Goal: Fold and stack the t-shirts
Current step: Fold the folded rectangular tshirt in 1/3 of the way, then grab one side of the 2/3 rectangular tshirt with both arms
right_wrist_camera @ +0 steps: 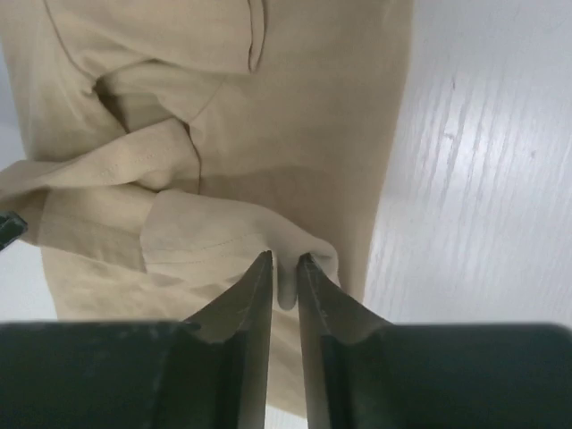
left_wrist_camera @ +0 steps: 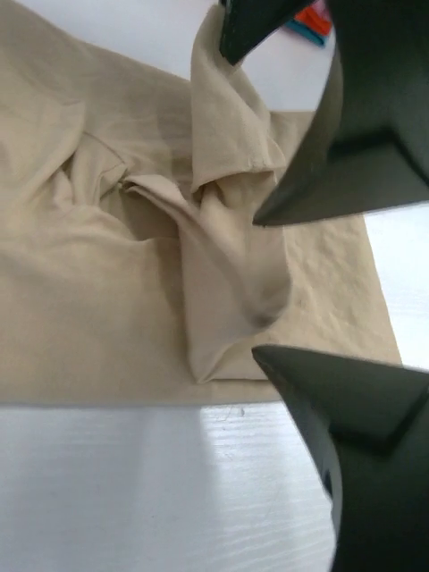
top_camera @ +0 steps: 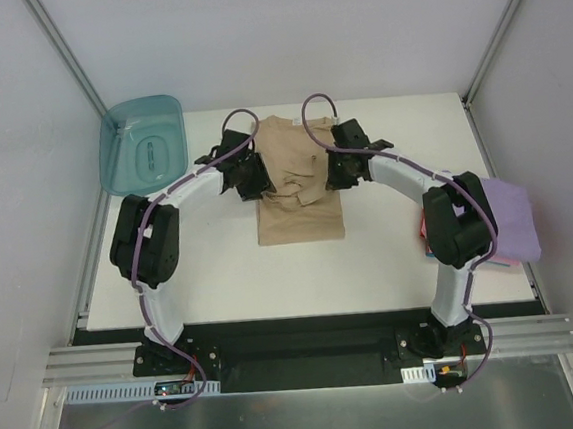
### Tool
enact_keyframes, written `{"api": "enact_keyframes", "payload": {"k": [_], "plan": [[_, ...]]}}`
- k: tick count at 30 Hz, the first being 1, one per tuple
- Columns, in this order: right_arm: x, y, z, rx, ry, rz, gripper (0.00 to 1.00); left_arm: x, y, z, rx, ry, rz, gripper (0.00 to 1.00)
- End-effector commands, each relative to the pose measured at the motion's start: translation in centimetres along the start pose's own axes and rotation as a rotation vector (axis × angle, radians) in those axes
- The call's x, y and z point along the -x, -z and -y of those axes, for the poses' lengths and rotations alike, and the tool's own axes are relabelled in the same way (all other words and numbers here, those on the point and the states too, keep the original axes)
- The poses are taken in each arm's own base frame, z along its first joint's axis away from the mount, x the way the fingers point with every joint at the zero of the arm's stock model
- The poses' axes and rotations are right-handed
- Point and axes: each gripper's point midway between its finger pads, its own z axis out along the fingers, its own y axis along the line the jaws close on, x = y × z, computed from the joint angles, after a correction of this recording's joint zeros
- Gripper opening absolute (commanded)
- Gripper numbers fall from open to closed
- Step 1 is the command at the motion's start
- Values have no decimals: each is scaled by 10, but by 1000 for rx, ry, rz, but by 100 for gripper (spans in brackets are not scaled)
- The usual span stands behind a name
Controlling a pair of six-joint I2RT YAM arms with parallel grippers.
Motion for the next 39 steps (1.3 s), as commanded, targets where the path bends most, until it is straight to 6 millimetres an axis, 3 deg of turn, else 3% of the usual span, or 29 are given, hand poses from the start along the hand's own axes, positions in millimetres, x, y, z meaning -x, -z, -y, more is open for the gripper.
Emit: {"api": "enact_keyframes", "payload": {"k": [1, 2, 3, 5, 6, 8, 9, 10, 12, 13, 15, 17, 18, 21, 26, 30, 33, 34, 36, 38, 39], "plan": [[21, 3, 4, -41, 37, -5, 56, 23, 5, -2, -7, -26, 47, 71], [16, 7, 6, -53, 46, -35, 64, 24, 9, -1, -15, -24, 49, 80], [15, 8, 7, -56, 47, -40, 69, 22, 13, -4, -15, -23, 46, 98], [16, 20, 6, -46, 53, -17, 82, 28, 34, 1, -32, -37, 89, 99], [7, 23, 10, -51, 49, -28, 86, 21, 37, -4, -24, -35, 84, 99], [8, 40, 3, -7, 53, 15, 92, 21, 61, 2, -49, -39, 124, 99], [5, 43, -1, 18, 55, 19, 96, 10, 64, -8, -34, -30, 113, 99], [-11, 42, -2, 38, 63, -9, 97, 10, 79, -4, -53, -26, 142, 99], [-17, 54, -21, 136, 84, -1, 100, -11, 83, -18, -41, -9, 126, 99], [-35, 52, -24, 148, 101, -32, 100, -13, 95, -17, -62, -1, 151, 99], [-43, 55, -29, 148, 112, -11, 100, -38, 93, -32, -52, 17, 117, 99], [-63, 52, -28, 135, 126, -17, 100, -50, 101, -34, -79, 36, 119, 99], [-64, 58, -30, 145, 117, 0, 99, -68, 96, -45, -64, 47, 85, 99], [-82, 62, -20, 117, 87, 2, 100, -89, 92, -51, -91, 75, 55, 99], [-93, 63, 11, 1, 31, 35, 97, -105, 72, -45, -132, 95, -20, 99], [-96, 56, 28, -40, -69, 22, 97, -98, 50, -41, -111, 107, -54, 99], [-99, 47, 28, -29, -127, -21, 98, -95, 32, -45, -71, 115, -72, 86], [-99, 42, 28, -36, -139, -33, 99, -98, 25, -48, -61, 117, -93, 75], [-102, 38, 26, -23, -163, -62, 97, -98, 20, -48, -50, 119, -100, 64], [-107, 32, 25, -18, -178, -94, 88, -103, 12, -53, -13, 111, -99, 54], [-108, 31, 27, -22, -185, -102, 78, -104, 10, -55, 1, 110, -97, 52]]}}
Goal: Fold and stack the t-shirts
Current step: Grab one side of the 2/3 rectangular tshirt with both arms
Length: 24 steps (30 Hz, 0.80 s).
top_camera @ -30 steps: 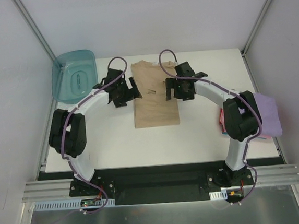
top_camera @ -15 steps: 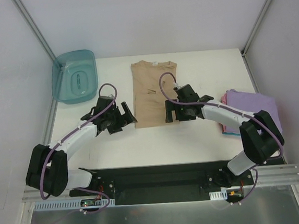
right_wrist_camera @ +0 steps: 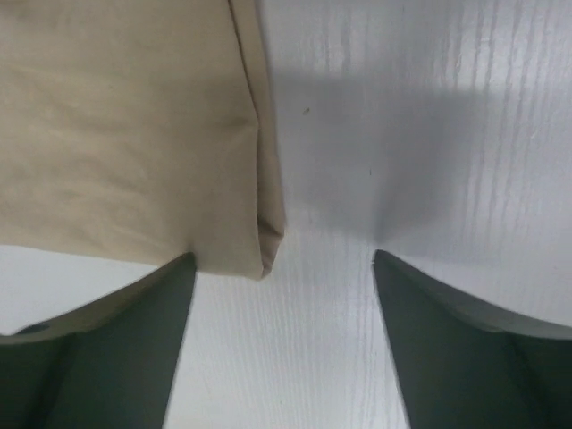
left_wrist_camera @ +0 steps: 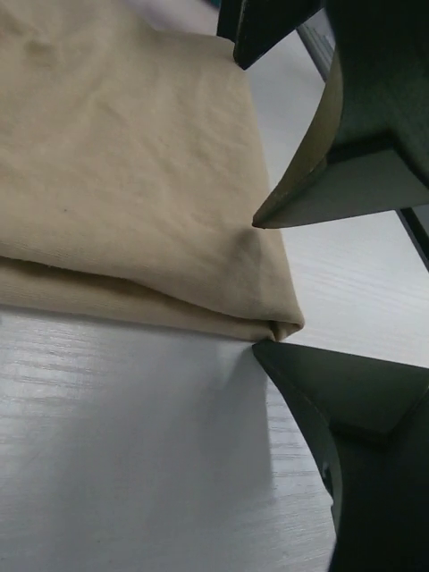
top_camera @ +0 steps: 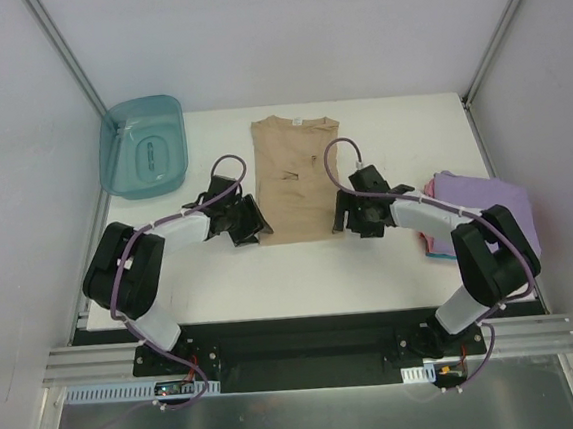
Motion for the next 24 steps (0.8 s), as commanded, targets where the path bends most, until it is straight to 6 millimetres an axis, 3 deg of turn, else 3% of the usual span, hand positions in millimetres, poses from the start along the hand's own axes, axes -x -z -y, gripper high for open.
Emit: {"api": "enact_keyframes", "payload": {"k": [1, 3, 8, 9, 11, 13, 14, 15, 19, 20, 22, 23, 24], "plan": [[6, -7, -11, 34, -67, -25, 71, -3, -13, -5, 50, -15, 3, 51], [3, -12, -9, 27, -82, -41, 53, -7, -16, -7, 58, -16, -9, 40], [-1, -16, -9, 38, -87, -61, 41, -15, -20, -17, 88, -14, -26, 22], [-3, -17, -9, 39, -86, -67, 34, -18, -20, -20, 97, -10, -29, 18], [-7, -18, -11, 55, -88, -85, 29, -19, -20, -23, 102, -8, -30, 13], [-14, -19, -11, 66, -91, -103, 15, -22, -19, -23, 99, -9, -34, 0], [-16, -18, -13, 83, -91, -111, 12, -23, -18, -23, 98, -8, -37, 0], [-19, -17, -14, 93, -92, -119, 1, -27, -17, -24, 95, -9, -46, 0], [-36, 1, -14, 147, -69, -123, 1, -39, 0, -16, 54, -31, -34, 0], [-42, 8, -16, 165, -55, -125, 1, -47, 4, -23, 61, -31, -42, 0], [-56, 30, -15, 204, -36, -140, 1, -53, 25, -14, 12, -38, -26, 0], [-63, 37, -14, 213, -15, -152, 1, -65, 30, -21, 14, -35, -34, 0], [-69, 45, -14, 223, 0, -168, 1, -65, 47, -10, -36, -52, 2, 0]]}}
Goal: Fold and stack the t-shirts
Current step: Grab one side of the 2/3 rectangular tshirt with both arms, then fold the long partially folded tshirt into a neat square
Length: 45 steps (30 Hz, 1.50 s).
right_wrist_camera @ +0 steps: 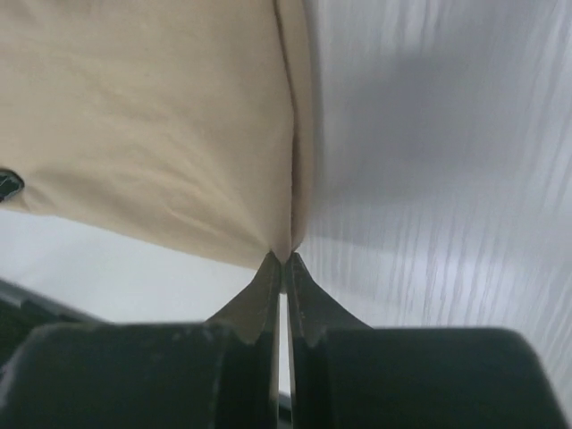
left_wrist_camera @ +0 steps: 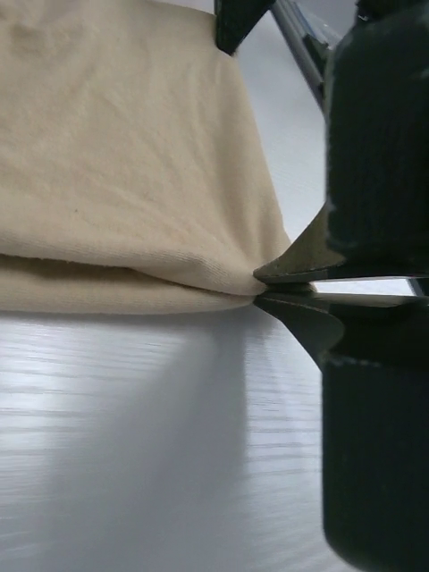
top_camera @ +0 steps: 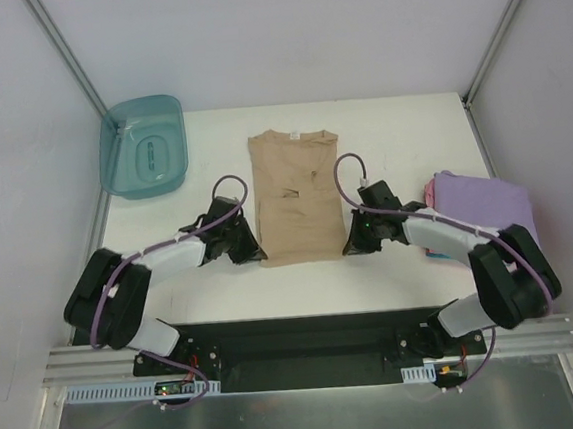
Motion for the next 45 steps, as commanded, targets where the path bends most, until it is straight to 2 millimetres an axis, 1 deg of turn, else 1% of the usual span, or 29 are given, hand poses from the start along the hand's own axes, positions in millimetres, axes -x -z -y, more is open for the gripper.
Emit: {"api": "enact_keyframes", "payload": {"k": [1, 2, 3, 5, 6, 7, 8, 9, 12, 15, 17, 19, 22, 23, 25, 26, 28, 30, 31, 32, 34, 35, 37, 38, 40, 41, 42, 43, 45], "plan": [[-42, 42, -8, 83, 65, -90, 1, -28, 45, 3, -46, -34, 35, 0], [-50, 54, -17, 130, 85, -100, 1, -40, 51, 3, -54, -58, 29, 0], [-61, 62, -25, 183, 88, -134, 1, -43, 67, 10, -90, -71, 61, 0], [-86, 80, -42, 272, 110, -219, 1, -55, 78, 12, -123, -71, 58, 0], [-88, 92, -48, 294, 129, -200, 1, -56, 91, 21, -174, -75, 79, 0], [-96, 99, -43, 265, 134, -225, 1, -61, 97, 21, -192, -72, 71, 0], [-93, 111, -51, 282, 163, -209, 1, -62, 109, 28, -239, -68, 95, 0], [-96, 122, -49, 280, 177, -206, 1, -63, 115, 31, -260, -70, 104, 0], [-86, 146, -60, 305, 210, -163, 1, -59, 135, 42, -329, -87, 158, 0], [-71, 157, -65, 293, 238, -122, 1, -46, 147, 49, -338, -111, 231, 0], [-54, 153, -58, 230, 246, -80, 1, -36, 151, 52, -325, -123, 273, 0], [-38, 153, -61, 227, 240, -36, 1, -20, 152, 52, -285, -125, 333, 0], [-10, 151, -66, 231, 224, 12, 1, 6, 160, 66, -246, -142, 410, 0], [0, 149, -65, 220, 217, 25, 1, 12, 154, 64, -210, -143, 410, 0], [23, 153, -72, 228, 212, 83, 1, 30, 160, 73, -189, -145, 458, 0], [31, 149, -72, 222, 213, 84, 1, 40, 152, 69, -148, -137, 457, 0], [47, 149, -73, 217, 205, 107, 1, 54, 154, 75, -143, -123, 471, 0], [66, 146, -76, 207, 202, 121, 1, 68, 144, 68, -96, -103, 468, 0], [74, 145, -74, 199, 192, 127, 1, 76, 146, 75, -110, -105, 477, 0], [84, 147, -78, 204, 193, 141, 1, 82, 137, 72, -87, -111, 464, 0], [96, 135, -71, 170, 169, 129, 1, 98, 138, 78, -86, -110, 484, 0], [101, 132, -67, 148, 161, 132, 1, 102, 128, 74, -60, -117, 463, 0], [117, 124, -55, 86, 136, 149, 1, 119, 127, 78, -52, -120, 477, 0], [122, 121, -53, 72, 130, 153, 1, 123, 116, 74, -33, -116, 453, 0], [136, 115, -46, 39, 118, 163, 1, 139, 113, 77, -29, -114, 463, 0], [141, 113, -45, 29, 118, 167, 1, 138, 99, 77, -31, -117, 412, 0], [150, 114, -45, 19, 122, 184, 1, 142, 94, 77, -30, -115, 398, 0], [155, 104, -39, -1, 123, 173, 1, 151, 94, 83, -39, -119, 404, 0], [165, 97, -31, -48, 125, 173, 1, 157, 76, 78, -18, -109, 369, 0]]}}
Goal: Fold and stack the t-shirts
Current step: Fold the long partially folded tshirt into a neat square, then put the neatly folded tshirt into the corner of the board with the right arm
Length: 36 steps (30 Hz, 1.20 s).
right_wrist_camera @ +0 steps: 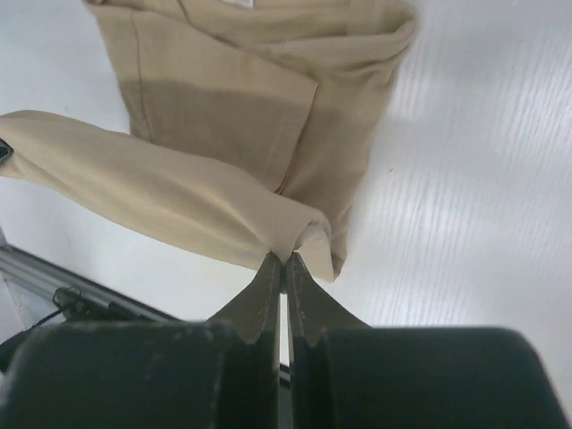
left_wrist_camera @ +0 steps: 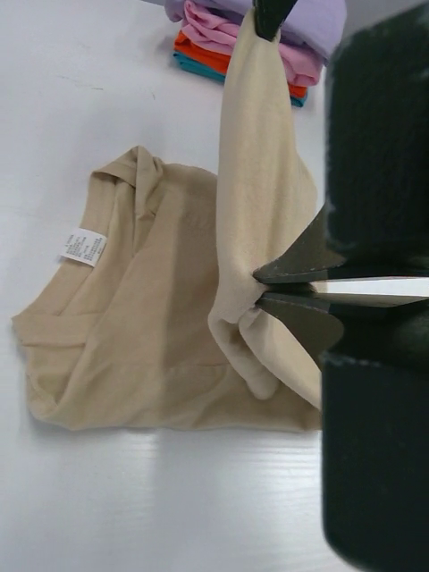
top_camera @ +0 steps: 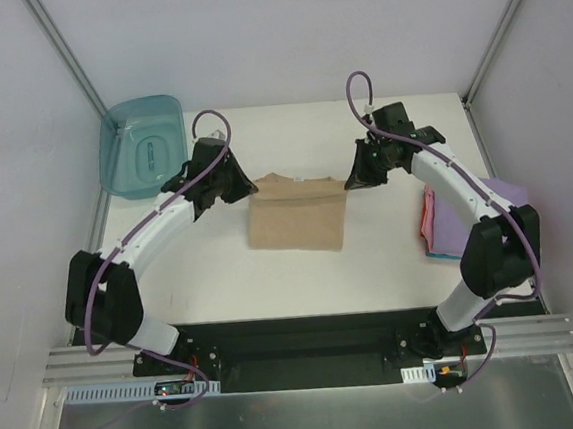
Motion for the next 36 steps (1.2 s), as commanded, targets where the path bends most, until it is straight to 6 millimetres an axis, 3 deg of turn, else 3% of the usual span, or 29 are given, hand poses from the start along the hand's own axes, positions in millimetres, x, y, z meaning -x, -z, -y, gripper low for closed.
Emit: {"api": "enact_keyframes", "payload": {"k": [1, 2, 4, 6, 7, 8, 9, 11, 12, 14, 15, 16, 18, 19, 20, 22, 24, 25, 26, 30, 32, 33, 35, 36], "plan": [[43, -3, 28, -140, 40, 80, 1, 34, -21, -4, 19, -30, 26, 0], [42, -15, 36, -161, 31, 49, 1, 31, -34, -11, 39, -23, 1, 0], [51, -22, 39, -160, 22, 48, 1, 33, -51, -15, 49, -13, -26, 0], [55, -39, 46, -163, 16, 27, 2, 40, -59, -17, 44, 6, -35, 0], [59, -46, 50, -163, 14, 30, 3, 34, -70, -22, 52, 15, -68, 0], [69, -49, 48, -159, 19, 48, 4, 36, -75, -26, 55, 21, -74, 7], [69, -63, 54, -163, 32, 19, 6, 37, -80, -28, 59, 23, -78, 8], [85, -70, 54, -155, 50, 32, 8, 37, -93, -33, 63, 40, -104, 8], [81, -85, 56, -132, 67, -8, 9, 40, -96, -36, 66, 53, -103, 8], [82, -92, 53, -111, 71, -38, 28, 42, -101, -39, 69, 70, -108, 11], [84, -95, 49, -89, 69, -45, 46, 45, -100, -40, 71, 68, -100, 23], [85, -95, 47, -81, 71, -45, 71, 46, -97, -38, 66, 64, -94, 41], [83, -92, 47, -82, 69, -49, 82, 45, -91, -37, 61, 62, -92, 81], [85, -83, 43, -80, 75, -32, 99, 49, -84, -32, 47, 55, -78, 92], [84, -78, 42, -81, 78, -23, 100, 49, -79, -30, 38, 52, -76, 99], [75, -69, 44, -84, 79, -17, 97, 47, -67, -28, 28, 47, -69, 99], [78, -46, 30, -43, 104, 54, 97, 35, -61, -32, 26, 51, -93, 99], [62, -46, 35, -46, 90, 36, 97, 33, -54, -30, 8, 48, -94, 99], [71, -24, 23, -16, 104, 122, 97, 28, -50, -30, 3, 49, -102, 99], [62, 16, 13, 13, 149, 323, 97, -3, -31, -46, 15, 52, -138, 99], [49, 16, 17, 33, 118, 367, 97, -5, -14, -47, 11, 45, -99, 100], [46, 26, 10, 69, 72, 387, 97, -22, -10, -57, 32, 47, -118, 99], [33, 17, 10, 90, 39, 328, 97, -26, 6, -57, 21, 52, -80, 99], [29, 6, 10, 113, 41, 282, 97, -43, 8, -67, 39, 54, -104, 99]]}}
